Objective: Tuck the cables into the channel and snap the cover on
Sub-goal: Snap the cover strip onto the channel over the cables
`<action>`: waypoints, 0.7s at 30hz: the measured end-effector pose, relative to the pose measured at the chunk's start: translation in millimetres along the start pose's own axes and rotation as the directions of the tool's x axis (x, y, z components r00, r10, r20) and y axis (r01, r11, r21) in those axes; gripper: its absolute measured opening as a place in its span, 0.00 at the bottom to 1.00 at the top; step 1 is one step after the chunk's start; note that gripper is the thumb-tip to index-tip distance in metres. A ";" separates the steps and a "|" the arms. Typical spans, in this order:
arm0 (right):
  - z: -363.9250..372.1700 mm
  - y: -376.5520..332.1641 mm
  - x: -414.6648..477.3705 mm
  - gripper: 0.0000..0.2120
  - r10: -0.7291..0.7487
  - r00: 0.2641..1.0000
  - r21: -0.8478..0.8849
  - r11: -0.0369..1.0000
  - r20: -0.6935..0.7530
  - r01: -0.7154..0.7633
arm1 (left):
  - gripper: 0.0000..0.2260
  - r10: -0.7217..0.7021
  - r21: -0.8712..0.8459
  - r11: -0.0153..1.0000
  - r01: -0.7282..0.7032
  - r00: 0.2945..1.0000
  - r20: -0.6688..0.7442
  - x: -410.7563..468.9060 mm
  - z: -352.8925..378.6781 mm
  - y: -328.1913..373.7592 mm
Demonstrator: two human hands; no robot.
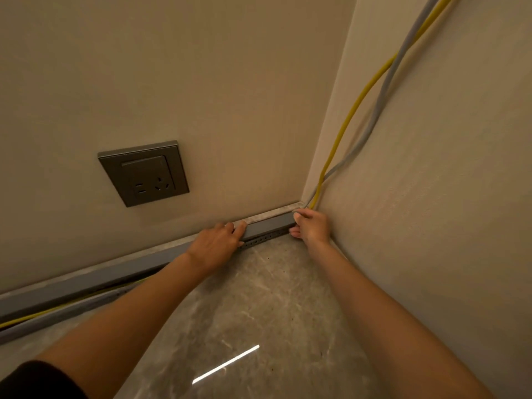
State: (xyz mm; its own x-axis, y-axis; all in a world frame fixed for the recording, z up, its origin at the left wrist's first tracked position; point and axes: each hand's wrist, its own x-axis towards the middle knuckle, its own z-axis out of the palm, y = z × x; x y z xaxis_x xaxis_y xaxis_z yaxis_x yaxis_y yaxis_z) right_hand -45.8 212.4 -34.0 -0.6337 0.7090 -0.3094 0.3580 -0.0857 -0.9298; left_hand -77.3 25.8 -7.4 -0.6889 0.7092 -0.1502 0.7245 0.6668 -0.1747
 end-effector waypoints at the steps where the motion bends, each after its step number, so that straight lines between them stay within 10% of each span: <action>1: -0.8 0.1 -0.1 0.12 -0.011 1.000 -0.020 1.000 -0.001 0.011 | 0.22 0.002 0.005 1.000 -0.002 1.000 -0.002 0.1 -0.1 0.3; 7: 0.4 10.8 1.6 0.13 -0.174 0.984 -0.167 0.972 -0.033 0.166 | 0.21 0.058 0.275 0.959 -0.062 0.998 0.023 8.2 -2.2 1.9; 16: -15.5 22.0 -1.8 0.17 -0.284 0.941 -0.132 0.956 -0.182 0.263 | 0.20 -0.028 -0.043 0.999 0.031 0.997 0.069 6.1 7.4 6.6; 21: -24.0 31.7 -12.2 0.20 -0.188 0.974 -0.112 0.973 0.124 0.202 | 0.18 0.065 -0.138 0.989 -0.046 0.989 0.132 -4.7 0.1 6.3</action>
State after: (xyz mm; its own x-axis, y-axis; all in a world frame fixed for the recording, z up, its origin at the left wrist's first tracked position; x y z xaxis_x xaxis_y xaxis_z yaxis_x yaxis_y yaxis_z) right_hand -10.3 217.8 -54.9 -0.7701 0.6198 -0.1512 0.2969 0.1385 -0.9448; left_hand -69.5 26.7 -7.8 -0.6376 0.7145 -0.2881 0.7521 0.6583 -0.0317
